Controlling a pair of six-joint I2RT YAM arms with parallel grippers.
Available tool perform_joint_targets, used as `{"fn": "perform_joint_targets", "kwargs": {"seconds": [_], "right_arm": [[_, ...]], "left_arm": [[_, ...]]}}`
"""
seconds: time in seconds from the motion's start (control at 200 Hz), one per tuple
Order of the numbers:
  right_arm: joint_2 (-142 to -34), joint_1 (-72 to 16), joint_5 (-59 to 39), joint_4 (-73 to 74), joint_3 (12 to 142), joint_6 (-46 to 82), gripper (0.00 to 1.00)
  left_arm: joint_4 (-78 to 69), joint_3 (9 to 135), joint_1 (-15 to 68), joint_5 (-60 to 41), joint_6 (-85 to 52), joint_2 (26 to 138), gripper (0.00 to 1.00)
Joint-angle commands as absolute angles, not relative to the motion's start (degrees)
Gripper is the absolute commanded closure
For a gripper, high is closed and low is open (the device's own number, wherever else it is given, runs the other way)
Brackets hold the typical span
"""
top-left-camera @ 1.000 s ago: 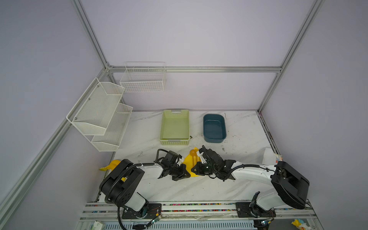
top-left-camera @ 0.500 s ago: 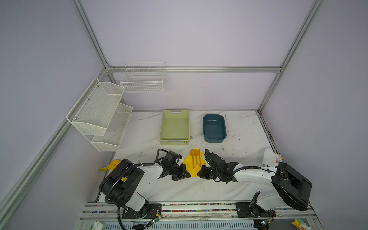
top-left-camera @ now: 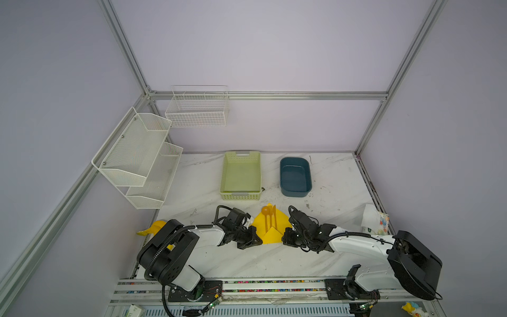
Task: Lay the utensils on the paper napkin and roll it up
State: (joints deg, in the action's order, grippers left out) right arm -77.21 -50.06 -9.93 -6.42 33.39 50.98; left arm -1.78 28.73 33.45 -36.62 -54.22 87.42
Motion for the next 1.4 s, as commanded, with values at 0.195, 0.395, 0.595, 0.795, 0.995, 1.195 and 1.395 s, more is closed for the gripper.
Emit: {"fn": "perform_joint_targets", "kwargs": {"seconds": [0.195, 0.395, 0.595, 0.795, 0.995, 1.195, 1.395], "right_arm": [[-78.39, -49.4, -9.84, -8.09, 33.82, 48.91, 0.93], [-81.06, -49.38, -10.46, -7.84, 35.23, 46.74, 0.93], [-82.18, -49.3, -10.64, -7.73, 36.38, 45.82, 0.92], [-81.83, -49.21, -10.81, -7.68, 37.44, 45.09, 0.93], [-82.72, -49.04, -11.03, -7.56, 37.62, 44.87, 0.93], [-85.32, -48.95, -11.04, -7.11, 37.02, 44.59, 0.92], [-86.63, -48.74, -11.15, -7.03, 36.21, 44.42, 0.93]], "left_arm": [[1.93, 30.9, 33.66, -33.75, -53.26, 88.81, 1.0], [1.99, 30.87, 33.66, -33.79, -53.25, 88.77, 1.0], [2.2, 30.81, 33.66, -33.66, -53.26, 88.52, 1.0], [2.42, 30.88, 33.66, -33.5, -53.26, 88.49, 1.0], [2.54, 30.87, 33.66, -33.48, -53.26, 88.4, 1.0], [2.8, 30.85, 33.66, -33.31, -53.35, 88.24, 1.0], [3.58, 30.94, 33.66, -32.96, -53.18, 87.59, 1.0]]}}
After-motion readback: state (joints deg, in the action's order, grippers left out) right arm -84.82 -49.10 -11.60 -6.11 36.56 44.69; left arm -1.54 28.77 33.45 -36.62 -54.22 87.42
